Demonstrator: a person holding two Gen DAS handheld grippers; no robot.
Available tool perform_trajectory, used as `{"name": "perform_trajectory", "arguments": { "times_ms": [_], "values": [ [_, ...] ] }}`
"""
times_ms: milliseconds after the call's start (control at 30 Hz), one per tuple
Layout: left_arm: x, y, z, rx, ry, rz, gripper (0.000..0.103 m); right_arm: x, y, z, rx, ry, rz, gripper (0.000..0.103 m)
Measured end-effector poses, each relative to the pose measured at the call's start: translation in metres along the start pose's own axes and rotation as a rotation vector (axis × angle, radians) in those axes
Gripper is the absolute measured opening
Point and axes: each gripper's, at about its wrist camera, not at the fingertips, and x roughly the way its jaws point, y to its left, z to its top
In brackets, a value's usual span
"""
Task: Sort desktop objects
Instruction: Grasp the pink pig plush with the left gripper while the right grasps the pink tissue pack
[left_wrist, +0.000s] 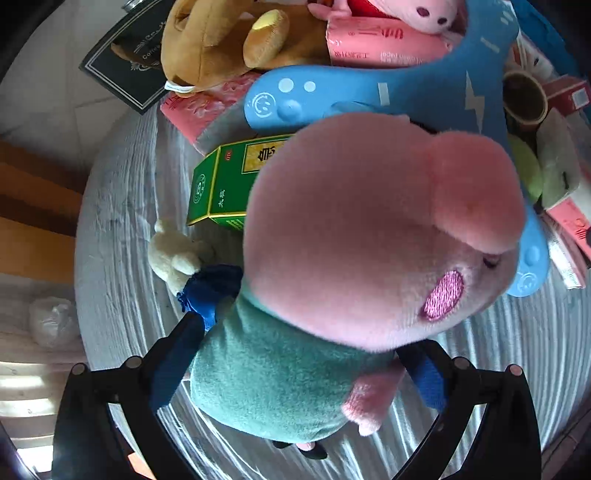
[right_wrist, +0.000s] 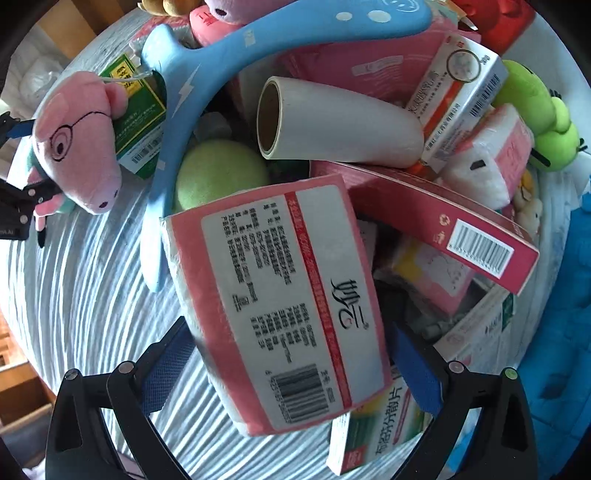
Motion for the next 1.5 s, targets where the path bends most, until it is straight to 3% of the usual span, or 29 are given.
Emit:
{"name": "perform_trajectory", "arguments": {
  "times_ms": [100, 233, 400, 533, 700, 900, 933, 1100, 1367, 1500],
  "values": [
    [0.006, -0.004, 0.004, -0.024, 0.010, 0.034, 0.095, -0.003, 0.002, 0.002, 0.002, -0.016, 0.002, 0.103],
    [0.000, -0.001, 0.001, -0.043, 0.006, 0.023, 0.087, -0.010, 0.004, 0.004, -0.009, -0.042, -0.007, 0.102],
    [-0.014, 0.007, -0.005, -0.120, -0.016, -0.003, 0.083, -0.016, 0.010, 0.000, -0.049, -0.057, -0.041, 0.093],
    [-0.042, 0.007, -0.009, -0.166, -0.058, -0.034, 0.083, -0.033, 0.011, -0.009, -0.064, -0.095, -0.016, 0.091],
    [-0.090, 0.006, -0.008, -0.207, -0.141, -0.035, 0.083, -0.077, 0.002, -0.019, -0.064, -0.187, 0.000, 0.091],
    [-0.155, -0.008, 0.005, -0.224, -0.258, -0.032, 0.083, -0.160, -0.028, -0.039, -0.018, -0.349, -0.034, 0.091],
    [-0.167, -0.012, 0.009, -0.226, -0.278, -0.034, 0.083, -0.176, -0.039, -0.028, -0.008, -0.375, -0.041, 0.091],
    [-0.221, -0.049, 0.033, -0.189, -0.369, -0.031, 0.083, -0.245, -0.064, -0.062, 0.048, -0.500, -0.110, 0.091],
    [-0.306, -0.142, 0.092, -0.081, -0.517, -0.097, 0.083, -0.347, -0.147, -0.142, 0.180, -0.634, -0.227, 0.091],
    [-0.353, -0.201, 0.122, -0.023, -0.592, -0.140, 0.083, -0.376, -0.190, -0.182, 0.238, -0.665, -0.295, 0.091]
  ]
}}
